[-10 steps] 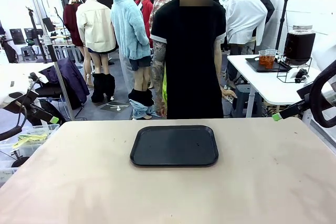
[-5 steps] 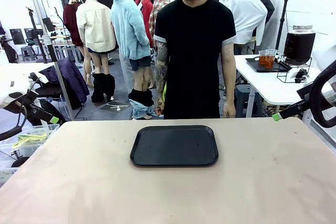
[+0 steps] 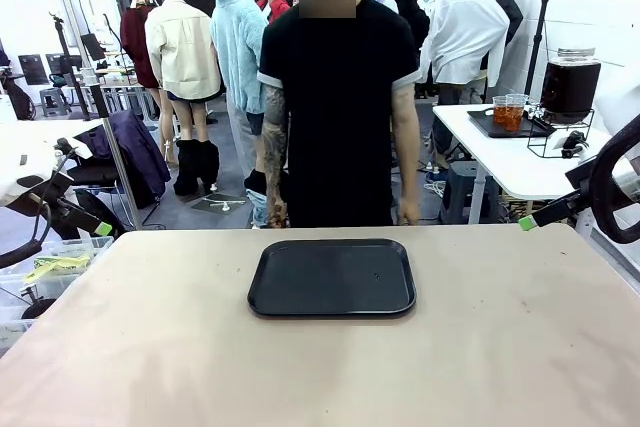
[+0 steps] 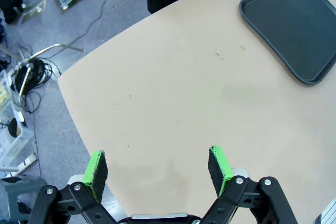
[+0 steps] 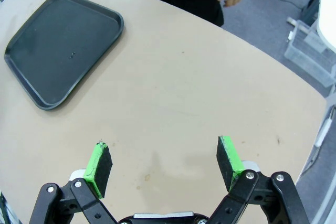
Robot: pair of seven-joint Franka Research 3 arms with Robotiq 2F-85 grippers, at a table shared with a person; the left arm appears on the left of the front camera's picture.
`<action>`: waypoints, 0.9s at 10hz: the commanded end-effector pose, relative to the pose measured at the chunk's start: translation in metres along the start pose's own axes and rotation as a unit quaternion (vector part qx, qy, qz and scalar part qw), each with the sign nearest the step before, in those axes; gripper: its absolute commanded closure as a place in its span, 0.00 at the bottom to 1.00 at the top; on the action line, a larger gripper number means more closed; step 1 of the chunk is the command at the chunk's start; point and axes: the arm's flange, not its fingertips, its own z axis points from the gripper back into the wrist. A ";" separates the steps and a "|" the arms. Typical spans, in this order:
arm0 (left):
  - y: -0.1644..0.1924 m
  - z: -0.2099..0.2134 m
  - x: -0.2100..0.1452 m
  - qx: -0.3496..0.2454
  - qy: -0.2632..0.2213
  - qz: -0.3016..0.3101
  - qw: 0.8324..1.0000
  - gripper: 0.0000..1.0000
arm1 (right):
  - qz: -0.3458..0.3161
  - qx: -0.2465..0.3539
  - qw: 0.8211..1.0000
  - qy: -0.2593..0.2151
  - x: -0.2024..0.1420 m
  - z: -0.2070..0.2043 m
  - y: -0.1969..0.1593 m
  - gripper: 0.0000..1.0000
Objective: Pour the drink into the iced cup.
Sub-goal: Open the gripper to release the iced cup you were holding.
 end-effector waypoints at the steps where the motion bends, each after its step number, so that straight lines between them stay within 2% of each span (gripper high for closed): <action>1: 0.001 0.001 0.000 0.001 -0.001 0.000 1.000 0.00 | 0.004 -0.001 1.000 0.003 0.001 -0.002 -0.003 0.00; 9: 0.001 0.001 0.000 0.001 -0.001 0.000 1.000 0.00 | 0.004 -0.001 1.000 0.003 0.001 -0.002 -0.003 0.00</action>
